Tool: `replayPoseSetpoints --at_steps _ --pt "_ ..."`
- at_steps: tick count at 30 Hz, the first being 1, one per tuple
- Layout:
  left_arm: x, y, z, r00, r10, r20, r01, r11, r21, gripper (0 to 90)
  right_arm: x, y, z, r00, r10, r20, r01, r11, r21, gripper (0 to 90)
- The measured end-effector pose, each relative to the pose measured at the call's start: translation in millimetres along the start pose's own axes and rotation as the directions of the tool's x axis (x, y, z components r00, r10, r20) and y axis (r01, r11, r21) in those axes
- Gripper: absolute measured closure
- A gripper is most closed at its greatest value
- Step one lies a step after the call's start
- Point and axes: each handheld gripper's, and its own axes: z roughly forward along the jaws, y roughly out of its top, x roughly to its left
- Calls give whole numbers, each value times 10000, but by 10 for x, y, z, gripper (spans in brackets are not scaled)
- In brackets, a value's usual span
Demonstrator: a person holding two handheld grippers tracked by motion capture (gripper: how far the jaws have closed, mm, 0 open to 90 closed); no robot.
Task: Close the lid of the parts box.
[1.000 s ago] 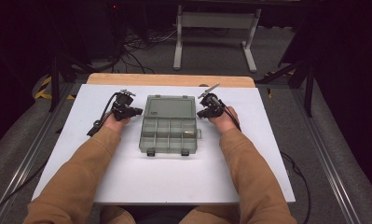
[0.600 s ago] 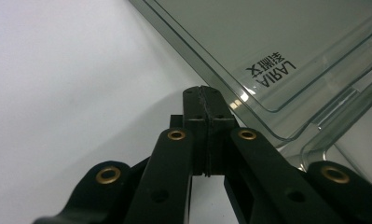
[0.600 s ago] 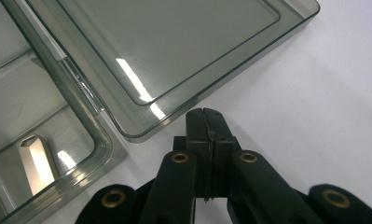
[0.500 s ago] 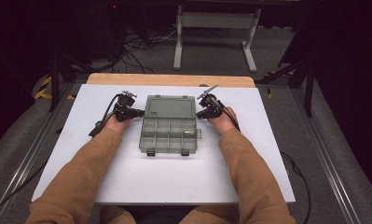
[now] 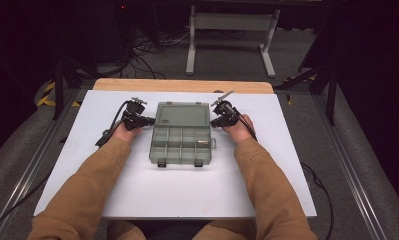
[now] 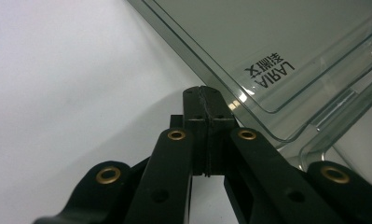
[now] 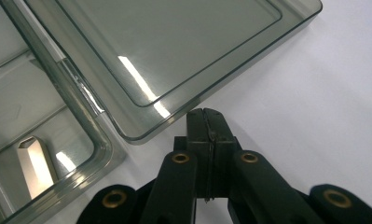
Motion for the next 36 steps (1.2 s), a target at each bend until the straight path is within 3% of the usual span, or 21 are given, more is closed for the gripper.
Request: replayPoseSetpoints --at_steps 36 --pt "-3 14 38 9991 117 -404 -132 9992 -374 900 -36 27 64 9992 39 399 -16 9983 -577 900"
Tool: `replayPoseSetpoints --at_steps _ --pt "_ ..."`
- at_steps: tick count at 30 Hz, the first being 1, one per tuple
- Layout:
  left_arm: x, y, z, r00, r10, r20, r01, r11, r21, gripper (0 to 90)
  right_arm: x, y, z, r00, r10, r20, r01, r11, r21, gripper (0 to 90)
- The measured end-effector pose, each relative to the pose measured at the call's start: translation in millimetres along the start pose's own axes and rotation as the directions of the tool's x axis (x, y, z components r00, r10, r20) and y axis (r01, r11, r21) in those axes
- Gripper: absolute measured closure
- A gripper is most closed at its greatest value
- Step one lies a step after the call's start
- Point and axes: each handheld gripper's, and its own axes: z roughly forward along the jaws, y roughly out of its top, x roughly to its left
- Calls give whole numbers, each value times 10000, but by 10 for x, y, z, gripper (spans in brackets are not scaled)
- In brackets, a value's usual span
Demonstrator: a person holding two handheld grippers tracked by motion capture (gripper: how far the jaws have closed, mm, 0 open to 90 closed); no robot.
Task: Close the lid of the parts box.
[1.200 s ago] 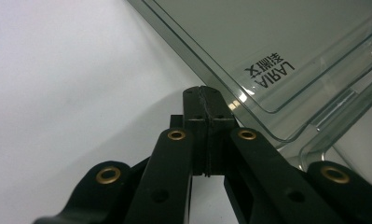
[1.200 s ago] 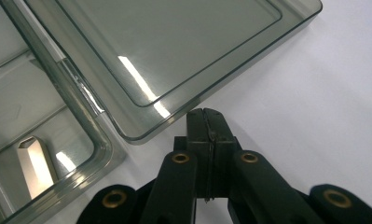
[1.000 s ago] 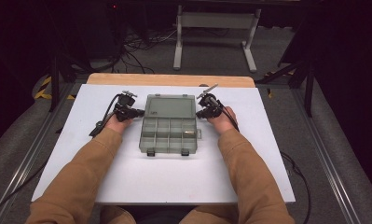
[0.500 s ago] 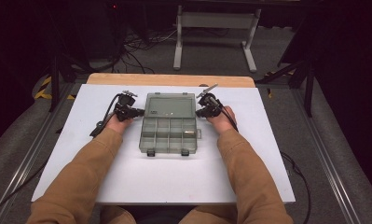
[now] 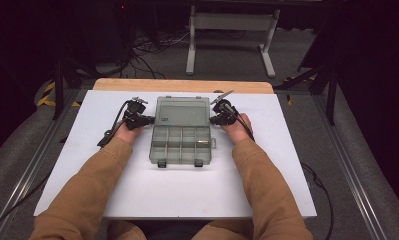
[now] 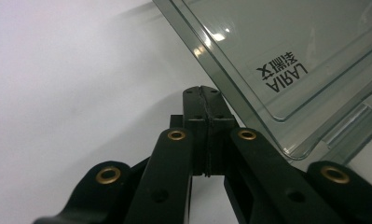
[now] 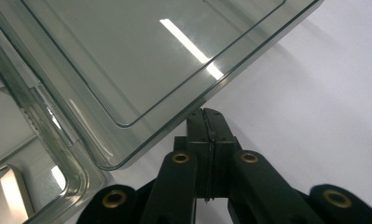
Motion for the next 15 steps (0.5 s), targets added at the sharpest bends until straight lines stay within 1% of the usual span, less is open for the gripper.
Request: replayPoseSetpoints --at_steps 2,3,4,7,8,10,12,13,14,15 --pt "-3 0 2 10000 -8 11 8 10000 -8 900 -5 1 1 10000 -57 -1 57 10000 -23 900" --pt "-11 -2 4 9999 -111 69 111 9999 -5 900 4 1 2 10000 63 13 -63 10000 2 900" --pt "-15 -3 5 9998 -152 95 152 9999 -1 900 6 2 3 10000 76 26 -76 10000 -12 900" --pt "-12 -1 -4 9999 -78 103 78 10000 17 900 5 2 4 10000 82 23 -82 10000 -44 900" --pt "-14 2 -14 9999 -97 89 98 9999 -74 900 5 1 0 10000 89 36 -88 9999 -81 900" --pt "-14 3 -22 9999 -74 114 75 10000 -65 900 3 2 -7 10000 83 31 -82 9999 -103 900" --pt "-11 8 -33 9999 -44 130 47 9998 -216 900 -2 5 -16 10000 59 13 -58 9997 -250 900" --pt "-14 8 -41 9998 -104 152 107 9997 -198 900 2 8 -25 9999 88 48 -87 9997 -230 900" --pt "-12 11 -46 9999 -94 142 98 9995 -295 900 5 9 -29 9999 110 57 -108 9996 -268 900" --pt "-11 13 -54 9999 -56 125 60 9996 -278 900 4 11 -36 9999 78 83 -75 9994 -330 900"
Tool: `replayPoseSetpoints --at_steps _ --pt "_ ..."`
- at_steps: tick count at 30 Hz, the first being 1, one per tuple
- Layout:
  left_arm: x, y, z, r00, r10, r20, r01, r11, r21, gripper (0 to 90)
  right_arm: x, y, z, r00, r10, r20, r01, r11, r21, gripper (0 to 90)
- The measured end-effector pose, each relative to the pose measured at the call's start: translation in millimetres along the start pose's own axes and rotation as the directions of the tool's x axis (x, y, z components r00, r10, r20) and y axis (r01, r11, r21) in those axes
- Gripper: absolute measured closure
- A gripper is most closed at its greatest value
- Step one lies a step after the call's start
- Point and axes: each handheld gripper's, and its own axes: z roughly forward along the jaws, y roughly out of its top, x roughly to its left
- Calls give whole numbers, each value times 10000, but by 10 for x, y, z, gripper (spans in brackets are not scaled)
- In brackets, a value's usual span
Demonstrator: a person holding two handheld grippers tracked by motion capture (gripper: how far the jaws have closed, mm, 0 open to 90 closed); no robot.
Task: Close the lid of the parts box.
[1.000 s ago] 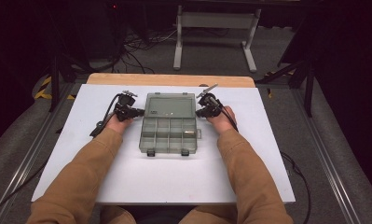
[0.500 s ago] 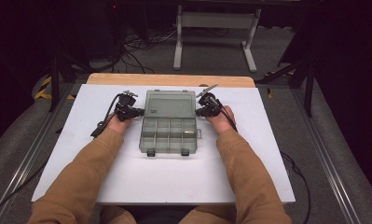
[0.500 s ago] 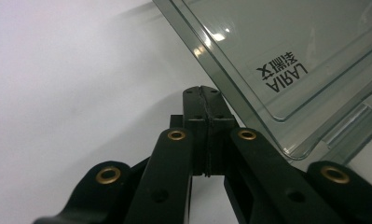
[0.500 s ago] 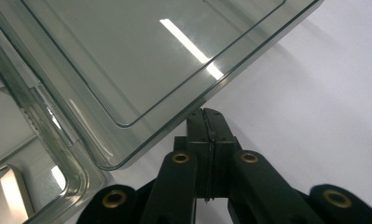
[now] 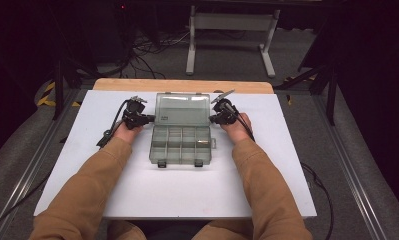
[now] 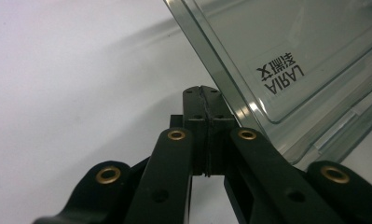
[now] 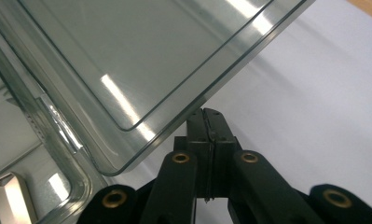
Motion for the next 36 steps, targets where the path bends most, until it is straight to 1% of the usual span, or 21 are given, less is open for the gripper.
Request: replayPoseSetpoints --at_steps 2,4,5,7,9,10,11,12,13,16,17,18,19,23,24,25,27,36 --pt "2 9 -17 9998 164 -110 -165 9998 -61 900 2 5 -16 10000 4 51 -4 10000 -56 900" --pt "0 15 -30 9997 210 -150 -213 9996 -161 900 2 11 -36 10000 -57 73 58 9998 -169 900" --pt "1 19 -41 9996 259 -146 -262 9995 -189 900 7 14 -49 10000 3 85 -2 9999 -162 900" --pt "-6 23 -53 9997 189 -155 -194 9993 -308 900 3 22 -71 9999 -85 119 89 9994 -347 900" --pt "-11 28 -69 9997 228 -92 -231 9990 -393 900 8 26 -89 9999 -33 109 37 9993 -384 900" --pt "-11 32 -78 9994 329 -144 -335 9985 -438 900 5 30 -98 9998 -94 152 101 9989 -467 900" --pt "-21 32 -88 9998 205 -70 -208 9987 -458 900 11 34 -109 9998 -102 197 112 9986 -523 900" --pt "-22 34 -97 9998 205 -60 -208 9983 -540 900 20 39 -125 9998 -44 208 55 9986 -533 900" --pt "-18 40 -110 9996 268 -45 -270 9980 -576 900 19 45 -135 9996 -133 261 149 9978 -641 900" --pt "-21 50 -134 9992 384 -105 -390 9966 -727 900 26 58 -172 9994 -119 310 144 9965 -821 900" --pt "-39 48 -144 9998 218 45 -214 9972 -717 900 29 62 -187 9994 -93 324 120 9962 -864 900" --pt "-34 53 -151 9994 348 -54 -351 9966 -750 900 27 64 -203 9995 -105 305 133 9955 -938 900" --pt "-31 55 -156 9992 404 -24 -404 9960 -791 900 24 64 -211 9995 -131 277 157 9951 -973 900" --pt "-33 61 -183 9988 482 -3 -481 9947 -913 900 29 68 -250 9996 -114 266 142 9939 -1093 900" --pt "-41 59 -192 9991 408 139 -394 9952 -892 900 29 70 -257 9995 -154 282 185 9933 -1139 900" --pt "-35 64 -202 9986 520 72 -510 9939 -982 900 34 73 -267 9993 -174 321 211 9927 -1190 900" --pt "-34 68 -220 9980 623 76 -612 9930 -1014 900 39 78 -289 9993 -189 330 230 9915 -1284 900" --pt "-53 78 -291 9966 788 229 -758 9908 -1120 900 63 94 -382 9988 -426 252 460 9873 -1522 900"
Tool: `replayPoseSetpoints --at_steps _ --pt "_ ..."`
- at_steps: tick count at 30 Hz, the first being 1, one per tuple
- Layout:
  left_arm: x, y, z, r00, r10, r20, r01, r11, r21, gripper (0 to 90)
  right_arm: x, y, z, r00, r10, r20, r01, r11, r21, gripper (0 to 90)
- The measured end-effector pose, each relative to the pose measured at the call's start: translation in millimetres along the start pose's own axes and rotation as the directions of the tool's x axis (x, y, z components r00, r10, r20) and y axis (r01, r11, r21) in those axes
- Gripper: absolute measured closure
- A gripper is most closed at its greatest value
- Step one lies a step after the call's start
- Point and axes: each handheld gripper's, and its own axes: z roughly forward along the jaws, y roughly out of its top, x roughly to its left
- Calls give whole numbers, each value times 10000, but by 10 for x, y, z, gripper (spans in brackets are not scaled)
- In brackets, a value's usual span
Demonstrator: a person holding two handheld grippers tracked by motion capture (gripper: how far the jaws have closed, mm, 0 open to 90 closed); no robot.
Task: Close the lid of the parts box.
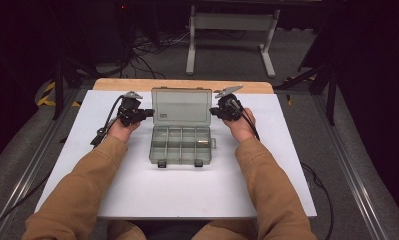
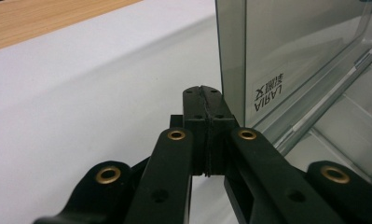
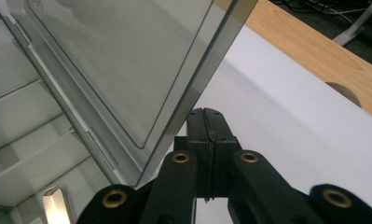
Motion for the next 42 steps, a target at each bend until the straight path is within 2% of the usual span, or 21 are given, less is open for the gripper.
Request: replayPoseSetpoints --at_steps 17,25,28,31,32,33,34,35,39,40,42 --pt "-37 27 -136 9985 450 323 -441 9986 -281 900 58 32 -159 9991 -307 -299 298 9991 -316 900" --pt "-65 26 -187 9963 622 590 -616 9980 -119 900 99 36 -232 9971 -586 -478 571 9979 -321 900" --pt "-66 28 -202 9957 750 539 -743 9971 -146 900 108 38 -249 9967 -623 -528 606 9976 -321 900" --pt "-88 24 -212 9956 638 688 -637 9980 -25 900 124 36 -272 9961 -654 -590 637 9975 -315 900" --pt "-82 28 -219 9952 791 582 -790 9969 -40 900 128 34 -278 9957 -693 -608 674 9972 -318 900" --pt "-93 23 -221 9951 640 756 -647 9979 63 900 132 31 -283 9956 -698 -632 679 9972 -321 900" --pt "-93 24 -227 9943 690 809 -701 9975 104 900 137 29 -290 9954 -698 -658 678 9972 -321 900" --pt "-88 28 -236 9939 868 676 -874 9961 68 900 142 26 -297 9950 -729 -684 709 9970 -313 900" --pt "-118 22 -256 9938 688 877 -711 9972 231 900 172 21 -331 9934 -824 -803 807 9965 -232 900" --pt "-110 26 -263 9935 853 751 -871 9960 202 900 183 20 -346 9930 -835 -841 819 9964 -222 900" --pt "-123 22 -274 9932 773 869 -799 9964 270 900 188 20 -357 9922 -871 -889 854 9961 -235 900"
